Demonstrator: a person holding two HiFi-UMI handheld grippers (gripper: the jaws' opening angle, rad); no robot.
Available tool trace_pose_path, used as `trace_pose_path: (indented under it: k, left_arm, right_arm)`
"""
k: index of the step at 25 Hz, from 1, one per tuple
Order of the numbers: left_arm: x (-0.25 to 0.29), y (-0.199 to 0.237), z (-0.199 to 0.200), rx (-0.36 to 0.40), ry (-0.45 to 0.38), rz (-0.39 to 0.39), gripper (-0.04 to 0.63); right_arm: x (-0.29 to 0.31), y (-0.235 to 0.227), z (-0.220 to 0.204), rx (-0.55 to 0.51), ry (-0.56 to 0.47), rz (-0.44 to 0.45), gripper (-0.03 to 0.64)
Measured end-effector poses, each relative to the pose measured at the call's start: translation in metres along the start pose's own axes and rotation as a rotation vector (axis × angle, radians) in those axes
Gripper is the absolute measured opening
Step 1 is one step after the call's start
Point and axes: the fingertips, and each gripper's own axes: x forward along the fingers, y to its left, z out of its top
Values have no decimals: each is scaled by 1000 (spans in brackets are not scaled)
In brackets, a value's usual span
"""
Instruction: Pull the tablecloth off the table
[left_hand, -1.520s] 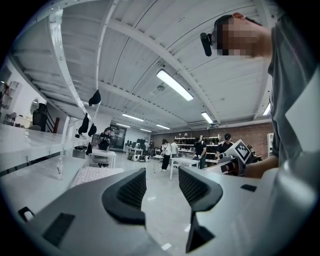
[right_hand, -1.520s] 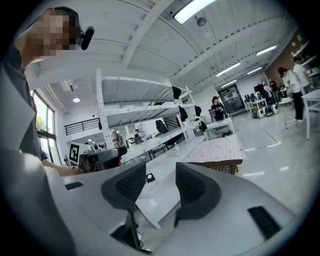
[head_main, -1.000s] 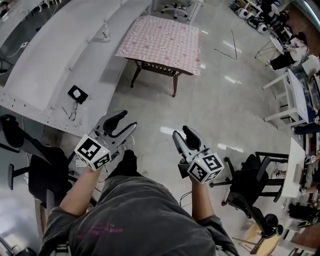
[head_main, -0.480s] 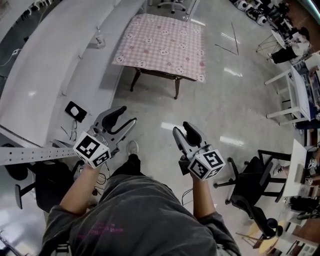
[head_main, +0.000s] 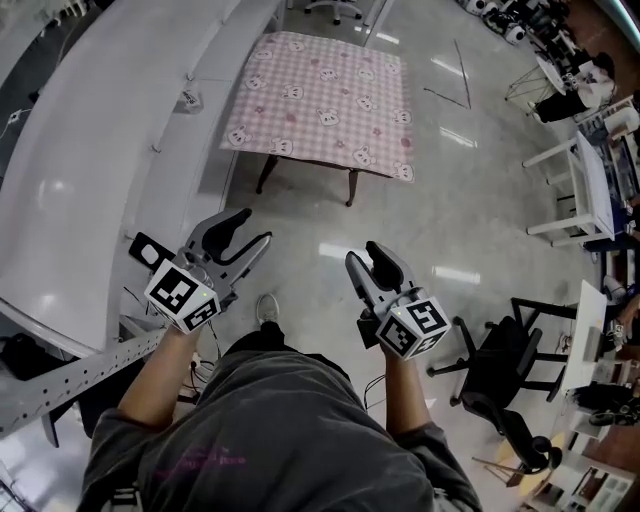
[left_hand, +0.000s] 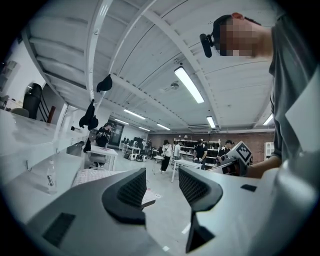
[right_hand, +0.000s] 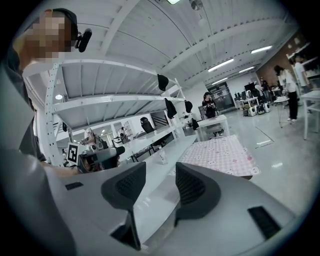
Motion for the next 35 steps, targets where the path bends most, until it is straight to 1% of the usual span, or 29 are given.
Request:
trace_pose_path:
  k: [3,7,9,14,18,20,25,30,35]
  left_arm:
    - [5,15,7,-9,-1,-5,201]
    - [5,42,34,-11,-4,1,201]
    - [0,53,36,-18,-7,9,201]
    - [-5,68,3,-46,-2,37,201]
    - [7,80,-7,-40,17,50,201]
    - [11,89,-16,-49,27,56,201]
    - [36,110,-44,-76,63,75,201]
    - [78,124,-67,-101,104,98,201]
    - [112,166,-105,-172,149,132,201]
  right_arm:
    - [15,0,11,1,3,-3,167]
    - [41,11,35,9,9,7,167]
    - [55,15,35,6,20,16,167]
    - [75,5,12,9,34,35,167]
    - [88,-12,10,20,39,38,167]
    - [96,-21,5,29,45,37,167]
    - [115,-59,-8,66,61,28,167]
    - [129,-109,-16,107,90,23,167]
    - [162,-158,-28,157,114,-4,167]
